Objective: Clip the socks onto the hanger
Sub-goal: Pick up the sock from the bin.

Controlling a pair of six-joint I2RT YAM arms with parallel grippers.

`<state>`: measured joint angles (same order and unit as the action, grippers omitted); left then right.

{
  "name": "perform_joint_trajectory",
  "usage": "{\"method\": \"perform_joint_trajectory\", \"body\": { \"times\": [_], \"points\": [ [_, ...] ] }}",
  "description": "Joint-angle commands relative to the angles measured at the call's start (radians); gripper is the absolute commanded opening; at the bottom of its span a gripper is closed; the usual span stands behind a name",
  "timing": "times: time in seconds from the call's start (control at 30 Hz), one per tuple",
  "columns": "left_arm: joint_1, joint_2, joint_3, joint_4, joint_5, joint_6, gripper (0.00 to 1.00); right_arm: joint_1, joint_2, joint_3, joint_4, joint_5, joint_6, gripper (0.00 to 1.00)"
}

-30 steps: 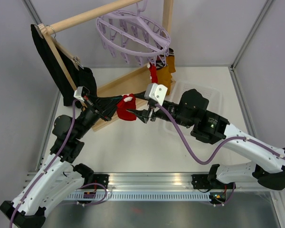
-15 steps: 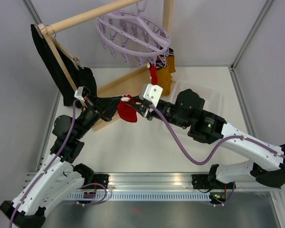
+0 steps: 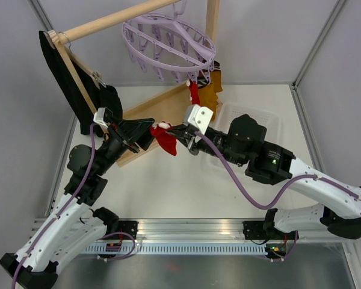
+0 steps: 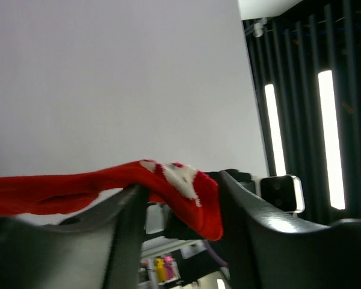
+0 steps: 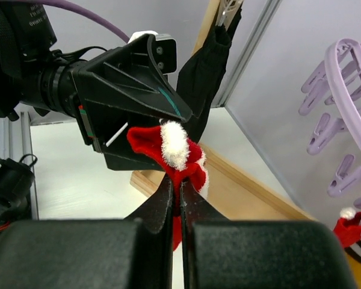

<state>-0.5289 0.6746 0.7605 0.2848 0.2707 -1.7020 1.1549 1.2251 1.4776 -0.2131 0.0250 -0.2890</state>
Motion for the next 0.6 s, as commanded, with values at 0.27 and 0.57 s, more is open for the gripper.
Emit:
{"method": "perform_joint_trajectory", "body": {
  "times": [0.27, 0.57],
  "points": [
    [-0.002, 0.066, 0.416, -0.279, -0.059, 0.929, 0.75, 0.008, -0.096, 0.056, -0.190, 0.181, 0.166, 0.00],
    [0.000, -0.003, 0.349, -0.239, 0.160, 1.557, 0.72, 0.005, 0.063, 0.390, -0.428, 0.250, 0.289, 0.00]
  ]
}}
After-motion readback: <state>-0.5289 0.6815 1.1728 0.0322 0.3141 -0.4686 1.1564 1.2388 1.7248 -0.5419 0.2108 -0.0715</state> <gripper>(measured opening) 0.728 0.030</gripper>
